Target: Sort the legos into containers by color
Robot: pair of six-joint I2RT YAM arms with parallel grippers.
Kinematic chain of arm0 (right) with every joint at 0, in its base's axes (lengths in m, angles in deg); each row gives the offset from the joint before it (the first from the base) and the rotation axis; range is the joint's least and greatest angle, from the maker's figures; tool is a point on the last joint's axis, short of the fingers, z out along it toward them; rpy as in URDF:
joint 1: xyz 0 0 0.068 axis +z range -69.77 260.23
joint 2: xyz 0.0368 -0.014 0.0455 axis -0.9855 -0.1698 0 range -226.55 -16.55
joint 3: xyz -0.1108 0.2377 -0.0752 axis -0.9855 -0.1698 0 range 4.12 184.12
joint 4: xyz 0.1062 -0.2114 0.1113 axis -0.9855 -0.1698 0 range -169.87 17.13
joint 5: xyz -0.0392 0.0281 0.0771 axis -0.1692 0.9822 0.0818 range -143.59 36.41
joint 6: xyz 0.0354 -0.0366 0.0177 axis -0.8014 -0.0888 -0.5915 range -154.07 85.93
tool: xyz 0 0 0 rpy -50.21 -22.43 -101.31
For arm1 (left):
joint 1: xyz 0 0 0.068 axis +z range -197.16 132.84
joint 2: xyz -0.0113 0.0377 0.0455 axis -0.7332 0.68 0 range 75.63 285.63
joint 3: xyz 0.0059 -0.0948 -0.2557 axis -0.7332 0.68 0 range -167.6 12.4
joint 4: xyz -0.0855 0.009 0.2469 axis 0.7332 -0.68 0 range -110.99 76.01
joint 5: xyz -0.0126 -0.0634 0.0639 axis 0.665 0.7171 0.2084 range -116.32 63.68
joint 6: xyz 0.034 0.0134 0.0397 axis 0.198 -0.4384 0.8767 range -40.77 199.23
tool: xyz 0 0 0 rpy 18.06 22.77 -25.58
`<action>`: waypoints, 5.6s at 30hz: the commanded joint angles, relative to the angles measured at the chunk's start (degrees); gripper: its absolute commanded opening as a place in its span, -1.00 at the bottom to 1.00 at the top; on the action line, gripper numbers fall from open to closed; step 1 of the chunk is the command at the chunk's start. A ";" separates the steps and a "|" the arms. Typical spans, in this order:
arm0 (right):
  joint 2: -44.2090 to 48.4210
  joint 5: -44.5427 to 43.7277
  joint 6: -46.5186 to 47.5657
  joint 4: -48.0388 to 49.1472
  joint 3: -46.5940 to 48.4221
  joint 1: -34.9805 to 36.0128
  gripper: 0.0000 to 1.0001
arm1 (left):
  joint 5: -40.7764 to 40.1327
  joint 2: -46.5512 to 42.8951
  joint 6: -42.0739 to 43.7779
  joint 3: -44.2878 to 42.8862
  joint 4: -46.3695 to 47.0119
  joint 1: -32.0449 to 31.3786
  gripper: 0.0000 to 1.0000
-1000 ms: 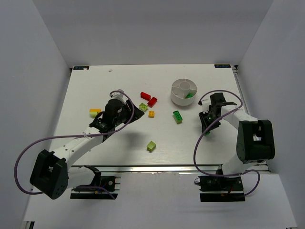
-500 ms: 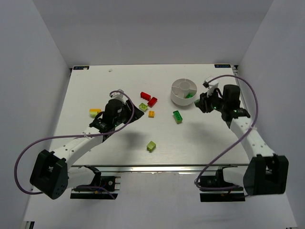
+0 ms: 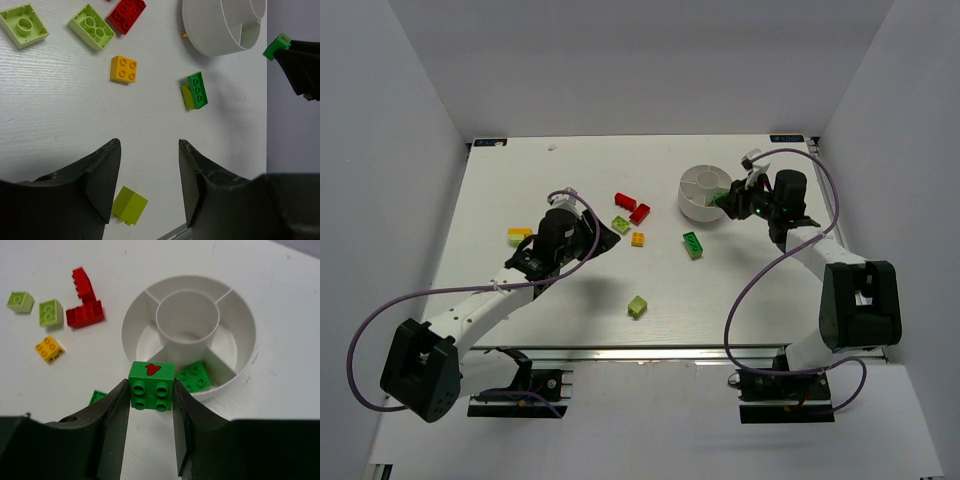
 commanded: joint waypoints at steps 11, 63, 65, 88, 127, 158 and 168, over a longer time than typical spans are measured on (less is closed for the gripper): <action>-4.49 -2.57 -2.42 8.24 5.41 -0.13 -1.00 | -0.92 0.96 1.19 -0.38 -0.19 -0.30 0.20; -18.72 -26.66 -3.55 -44.14 26.33 20.35 0.56 | -9.63 -8.71 0.75 3.22 -4.67 0.23 -0.07; -20.30 -26.74 -3.64 -44.22 28.08 20.34 0.55 | -9.36 -8.44 0.75 3.22 -4.58 0.23 -0.07; -24.09 -27.19 -3.55 -44.67 29.41 20.43 0.26 | -8.92 -7.12 1.01 2.78 -3.79 0.23 -0.07; -3.35 36.97 -59.71 9.02 23.53 6.90 -1.00 | 26.59 7.28 -4.96 2.96 54.83 -6.98 0.78; 1.31 38.03 -61.83 13.70 14.73 11.12 -1.00 | 28.25 18.89 -11.82 -3.81 65.55 -8.21 0.23; 1.22 38.82 -54.37 8.70 16.57 10.07 -1.00 | 29.14 19.77 -14.02 -3.02 69.60 -8.21 -1.00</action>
